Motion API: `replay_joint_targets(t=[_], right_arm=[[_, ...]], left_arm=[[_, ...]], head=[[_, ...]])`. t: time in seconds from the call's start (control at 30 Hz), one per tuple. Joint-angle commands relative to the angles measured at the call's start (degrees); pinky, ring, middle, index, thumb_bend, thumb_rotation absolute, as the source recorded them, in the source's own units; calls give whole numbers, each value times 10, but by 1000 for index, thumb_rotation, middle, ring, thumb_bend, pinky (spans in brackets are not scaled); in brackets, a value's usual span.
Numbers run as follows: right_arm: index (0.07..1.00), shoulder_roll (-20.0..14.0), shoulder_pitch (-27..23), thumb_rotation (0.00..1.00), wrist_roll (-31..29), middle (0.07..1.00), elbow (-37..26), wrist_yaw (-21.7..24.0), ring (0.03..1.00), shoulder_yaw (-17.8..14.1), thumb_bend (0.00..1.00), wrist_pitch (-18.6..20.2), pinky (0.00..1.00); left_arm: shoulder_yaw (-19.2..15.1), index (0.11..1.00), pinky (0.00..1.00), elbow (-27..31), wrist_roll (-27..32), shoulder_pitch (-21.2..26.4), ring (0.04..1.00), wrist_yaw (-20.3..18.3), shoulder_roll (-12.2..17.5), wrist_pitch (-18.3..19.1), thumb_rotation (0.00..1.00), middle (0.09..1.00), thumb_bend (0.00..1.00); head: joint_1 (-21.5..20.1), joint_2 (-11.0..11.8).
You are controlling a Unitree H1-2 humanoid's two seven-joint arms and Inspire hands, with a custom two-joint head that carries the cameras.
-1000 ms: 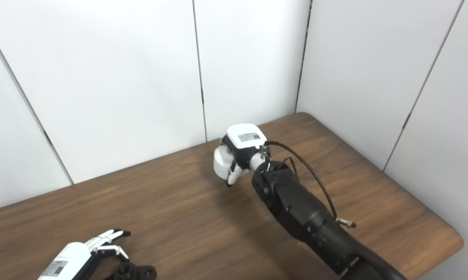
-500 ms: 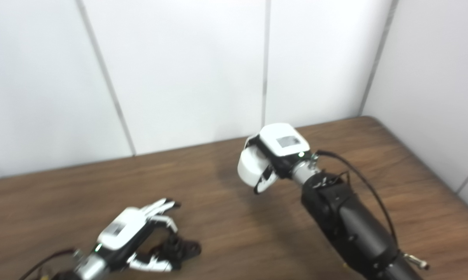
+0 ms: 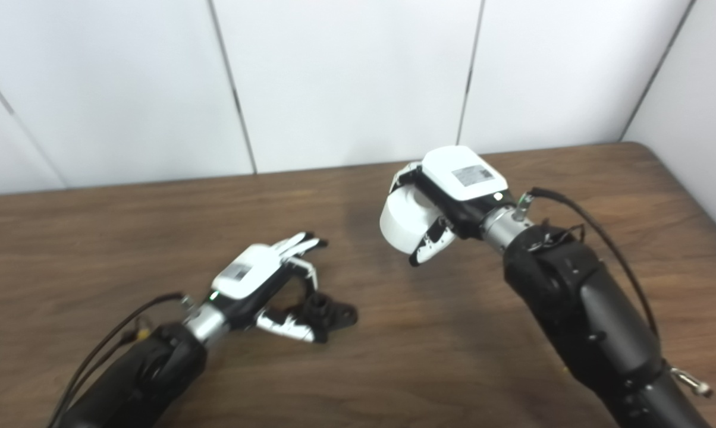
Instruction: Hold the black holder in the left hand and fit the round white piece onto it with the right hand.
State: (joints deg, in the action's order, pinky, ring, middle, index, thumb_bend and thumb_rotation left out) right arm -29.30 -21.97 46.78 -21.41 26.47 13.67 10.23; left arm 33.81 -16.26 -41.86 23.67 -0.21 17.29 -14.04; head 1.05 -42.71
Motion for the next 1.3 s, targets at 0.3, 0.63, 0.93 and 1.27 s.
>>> replay_joint_targets(t=[0.3,0.63,0.93,1.27], right_arm=[[480,6,-22,142,-28,730,-39,28,760,8,526,-41,651],[480,36,-23,144,-32,728,-45,51,754,40,526,-59,656],[480,49,-29,143,-24,727,-39,66,759,59,526,-77,677],[481,66,-35,142,-23,725,-20,62,763,68,526,-91,674]], left_arm=[[39,485,946,-56,-62,-10,997,-47,-15,60,72,953,524],[46,487,981,-44,-60,-9,1000,-63,-19,86,74,964,523],[49,487,951,-44,-65,-9,1000,-57,-19,83,73,956,523],[52,487,964,-35,-64,-12,1000,-63,-18,91,74,954,523]], head=[[21,-15],[26,-22],[29,-25],[34,-30]])
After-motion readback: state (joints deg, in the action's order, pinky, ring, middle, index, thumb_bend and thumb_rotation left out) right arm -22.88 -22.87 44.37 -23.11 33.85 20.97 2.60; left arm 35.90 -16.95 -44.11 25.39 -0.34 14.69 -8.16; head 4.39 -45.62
